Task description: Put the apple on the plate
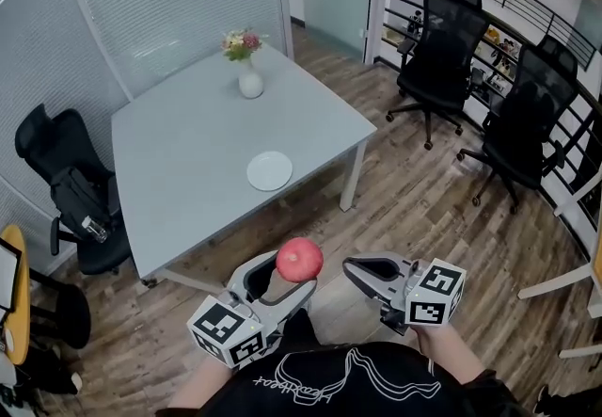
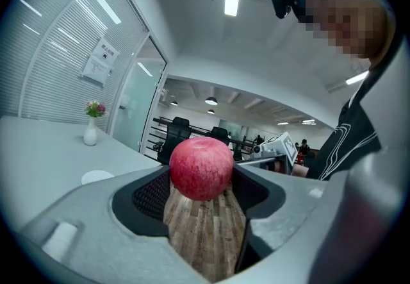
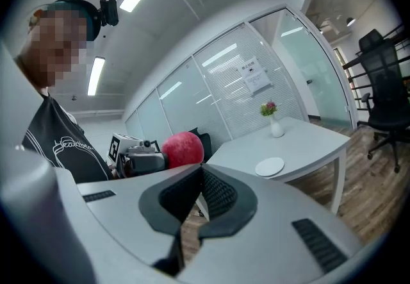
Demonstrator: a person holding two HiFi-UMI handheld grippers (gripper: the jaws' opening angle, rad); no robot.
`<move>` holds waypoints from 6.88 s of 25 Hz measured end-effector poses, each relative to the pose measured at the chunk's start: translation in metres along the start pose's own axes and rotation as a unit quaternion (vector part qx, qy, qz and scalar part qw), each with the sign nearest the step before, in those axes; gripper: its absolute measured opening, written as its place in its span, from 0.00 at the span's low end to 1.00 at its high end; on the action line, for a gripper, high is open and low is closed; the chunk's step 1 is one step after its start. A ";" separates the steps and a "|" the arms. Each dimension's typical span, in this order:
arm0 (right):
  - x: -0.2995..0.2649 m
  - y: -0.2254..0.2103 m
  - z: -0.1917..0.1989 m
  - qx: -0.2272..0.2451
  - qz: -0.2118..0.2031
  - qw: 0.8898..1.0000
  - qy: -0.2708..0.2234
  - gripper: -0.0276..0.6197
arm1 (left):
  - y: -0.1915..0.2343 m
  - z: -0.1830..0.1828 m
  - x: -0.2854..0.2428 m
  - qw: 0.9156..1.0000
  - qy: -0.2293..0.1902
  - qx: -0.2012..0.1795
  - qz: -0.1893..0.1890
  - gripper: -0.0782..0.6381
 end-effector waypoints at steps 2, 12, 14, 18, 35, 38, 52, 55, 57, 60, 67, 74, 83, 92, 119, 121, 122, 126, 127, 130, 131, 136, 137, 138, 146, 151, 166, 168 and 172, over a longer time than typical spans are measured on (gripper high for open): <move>-0.012 -0.015 -0.008 -0.003 0.002 1.000 0.000 0.06 | 0.018 -0.006 -0.010 1.000 0.002 0.002 0.001 0.54; -0.089 -0.085 -0.049 -0.015 0.009 1.000 -0.005 0.06 | 0.125 -0.035 -0.048 1.000 0.011 0.008 0.003 0.54; -0.103 -0.097 -0.056 -0.016 0.013 1.000 -0.006 0.06 | 0.145 -0.041 -0.054 1.000 0.013 0.007 0.006 0.54; -0.129 -0.118 -0.066 -0.021 0.022 1.000 -0.007 0.06 | 0.180 -0.049 -0.064 1.000 0.017 0.009 0.013 0.54; -0.202 -0.178 -0.070 -0.043 0.052 0.998 -0.006 0.06 | 0.292 -0.047 -0.096 0.999 0.030 0.020 0.014 0.54; -0.204 -0.186 -0.068 -0.046 0.057 0.997 -0.005 0.06 | 0.306 -0.041 -0.105 0.999 0.036 0.019 0.008 0.54; -0.213 -0.219 -0.055 -0.077 0.086 0.993 0.008 0.06 | 0.366 0.004 -0.137 0.997 0.070 -0.014 -0.024 0.54; -0.214 -0.220 -0.050 -0.082 0.091 0.992 0.013 0.06 | 0.375 0.020 -0.143 0.996 0.082 -0.024 -0.028 0.54; -0.213 -0.222 -0.047 -0.086 0.095 0.992 0.017 0.06 | 0.379 0.029 -0.147 0.995 0.091 -0.035 -0.030 0.54; -0.212 -0.226 -0.042 -0.092 0.100 0.991 0.021 0.06 | 0.384 0.043 -0.155 0.993 0.106 -0.045 -0.031 0.54; -0.211 -0.237 -0.025 -0.107 0.119 0.987 0.032 0.06 | 0.402 0.072 -0.169 0.986 0.139 -0.074 -0.047 0.54; -0.207 -0.244 -0.018 -0.118 0.126 0.984 0.035 0.06 | 0.412 0.095 -0.182 0.982 0.168 -0.072 -0.053 0.54; -0.198 -0.250 -0.013 -0.141 0.125 0.982 0.024 0.06 | 0.420 0.117 -0.192 0.976 0.197 -0.069 -0.058 0.54; -0.194 -0.261 -0.010 -0.151 0.135 0.979 0.024 0.06 | 0.426 0.127 -0.199 0.973 0.209 -0.081 -0.062 0.54; -0.206 -0.247 -0.018 -0.127 0.116 0.985 0.030 0.06 | 0.421 0.092 -0.160 0.984 0.161 -0.034 -0.065 0.58; -0.207 -0.243 -0.020 -0.121 0.111 0.986 0.029 0.06 | 0.416 0.076 -0.149 0.988 0.139 -0.013 -0.065 0.58; -0.207 -0.240 -0.022 -0.118 0.109 0.987 0.028 0.06 | 0.412 0.068 -0.144 0.990 0.127 -0.002 -0.061 0.58; -0.208 -0.225 -0.030 -0.108 0.093 0.990 0.021 0.06 | 0.387 0.039 -0.123 0.995 0.091 0.028 -0.037 0.58; -0.207 -0.222 -0.033 -0.104 0.087 0.991 0.019 0.06 | 0.379 0.031 -0.119 0.996 0.085 0.028 -0.030 0.57; -0.206 -0.212 -0.041 -0.092 0.070 0.993 0.011 0.06 | 0.352 0.007 -0.109 0.997 0.069 0.030 0.002 0.52; -0.207 -0.210 -0.044 -0.089 0.065 0.994 0.008 0.06 | 0.344 0.000 -0.106 0.997 0.064 0.034 0.015 0.49; -0.210 -0.193 -0.050 -0.072 0.039 0.997 0.003 0.06 | 0.301 -0.026 -0.091 0.996 0.039 0.038 0.064 0.21; -0.210 -0.188 -0.051 -0.067 0.033 0.997 0.003 0.06 | 0.292 -0.029 -0.089 0.996 0.040 0.034 0.071 0.20; -0.210 -0.184 -0.053 -0.060 0.030 0.998 0.004 0.06 | 0.284 -0.031 -0.088 0.996 0.042 0.029 0.075 0.19; -0.206 -0.160 -0.061 -0.018 0.020 1.000 0.009 0.06 | 0.250 -0.033 -0.077 0.994 0.062 0.030 0.080 0.13; -0.204 -0.148 -0.062 0.007 0.017 1.000 0.018 0.05 | 0.241 -0.035 -0.073 0.995 0.061 0.018 0.077 0.13; -0.204 -0.145 -0.062 0.013 0.015 1.000 0.023 0.06 | 0.239 -0.040 -0.071 0.995 0.061 0.016 0.073 0.13; -0.206 -0.145 -0.063 0.015 0.014 1.000 0.024 0.05 | 0.240 -0.040 -0.070 0.995 0.061 0.014 0.072 0.13; -0.208 -0.147 -0.063 0.015 0.012 0.999 0.027 0.06 | 0.242 -0.040 -0.071 0.995 0.063 0.015 0.071 0.13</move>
Point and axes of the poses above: the fingertips, and each gripper's own axes: x backward along the fingers, y to its left, z out of its underside, the point moved 5 cm from there along x, backward along the fingers, and after that the axes turned 1 degree about z, right-handed, at the moved point
